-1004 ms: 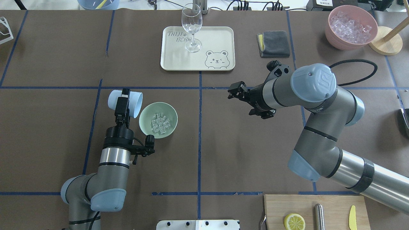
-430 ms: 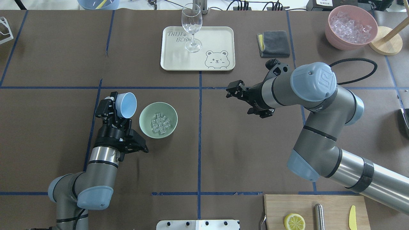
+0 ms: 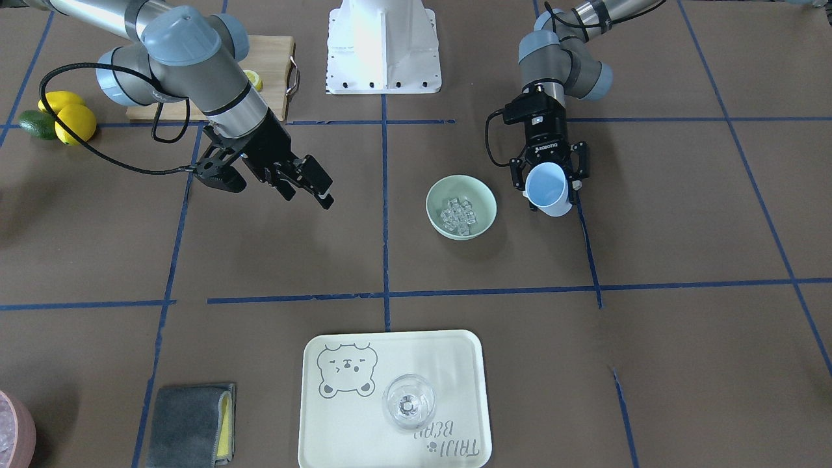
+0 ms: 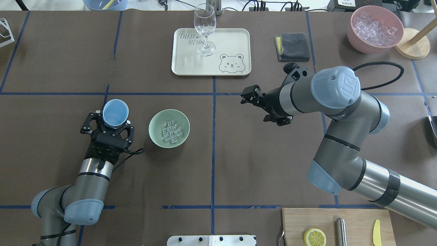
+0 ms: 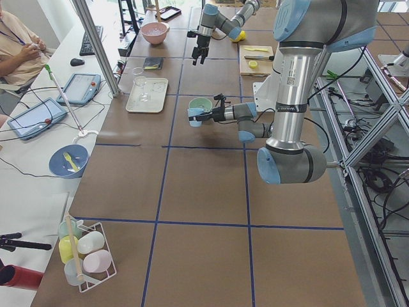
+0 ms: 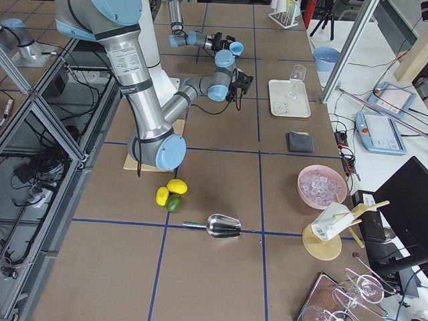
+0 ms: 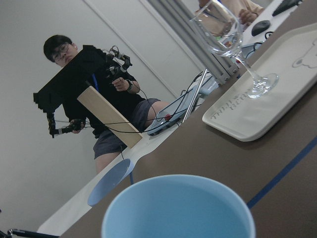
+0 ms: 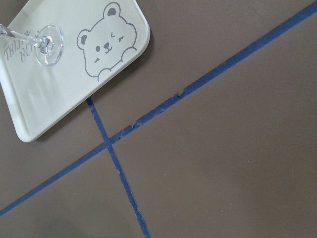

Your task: Pour ice into bowl

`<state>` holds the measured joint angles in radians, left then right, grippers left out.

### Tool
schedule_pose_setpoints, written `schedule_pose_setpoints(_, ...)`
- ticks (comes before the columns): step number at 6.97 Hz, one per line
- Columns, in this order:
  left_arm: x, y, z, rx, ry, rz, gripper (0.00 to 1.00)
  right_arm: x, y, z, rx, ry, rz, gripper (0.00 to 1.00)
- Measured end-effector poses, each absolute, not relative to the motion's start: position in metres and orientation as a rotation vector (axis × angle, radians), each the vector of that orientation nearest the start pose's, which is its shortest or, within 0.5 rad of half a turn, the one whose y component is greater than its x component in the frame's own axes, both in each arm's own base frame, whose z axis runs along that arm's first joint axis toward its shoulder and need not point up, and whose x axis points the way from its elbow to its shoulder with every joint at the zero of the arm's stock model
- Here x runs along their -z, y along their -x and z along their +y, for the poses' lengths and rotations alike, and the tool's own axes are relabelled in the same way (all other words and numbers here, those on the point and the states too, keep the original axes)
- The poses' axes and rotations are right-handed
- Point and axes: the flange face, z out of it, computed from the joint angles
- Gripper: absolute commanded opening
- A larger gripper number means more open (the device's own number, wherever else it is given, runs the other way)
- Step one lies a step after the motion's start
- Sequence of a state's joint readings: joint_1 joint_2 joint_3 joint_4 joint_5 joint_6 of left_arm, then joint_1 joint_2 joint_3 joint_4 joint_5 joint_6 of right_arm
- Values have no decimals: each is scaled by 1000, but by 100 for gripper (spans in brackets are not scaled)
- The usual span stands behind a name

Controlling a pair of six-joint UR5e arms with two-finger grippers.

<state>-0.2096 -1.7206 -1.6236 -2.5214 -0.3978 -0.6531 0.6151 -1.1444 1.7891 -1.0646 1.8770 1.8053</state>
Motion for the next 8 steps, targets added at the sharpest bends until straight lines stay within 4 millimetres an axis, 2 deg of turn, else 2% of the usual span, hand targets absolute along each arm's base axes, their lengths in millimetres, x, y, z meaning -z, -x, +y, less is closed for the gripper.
schedule_pose_setpoints(2,-471,-425,-328,369,-1321,502,0,-261,444,-440,-575,47,-1191,100)
schedule_pose_setpoints(3,-495,-399,-324,443,-1306,562,0,-260,443,-440,-576,45,-1192,100)
schedule_pose_setpoints(5,-538,-363,-316,451,-1297,543,0,-260,444,-440,-583,32,-1191,100)
schedule_pose_setpoints(8,-581,-337,-311,440,-1287,516,0,-263,447,-439,-585,25,-1184,100)
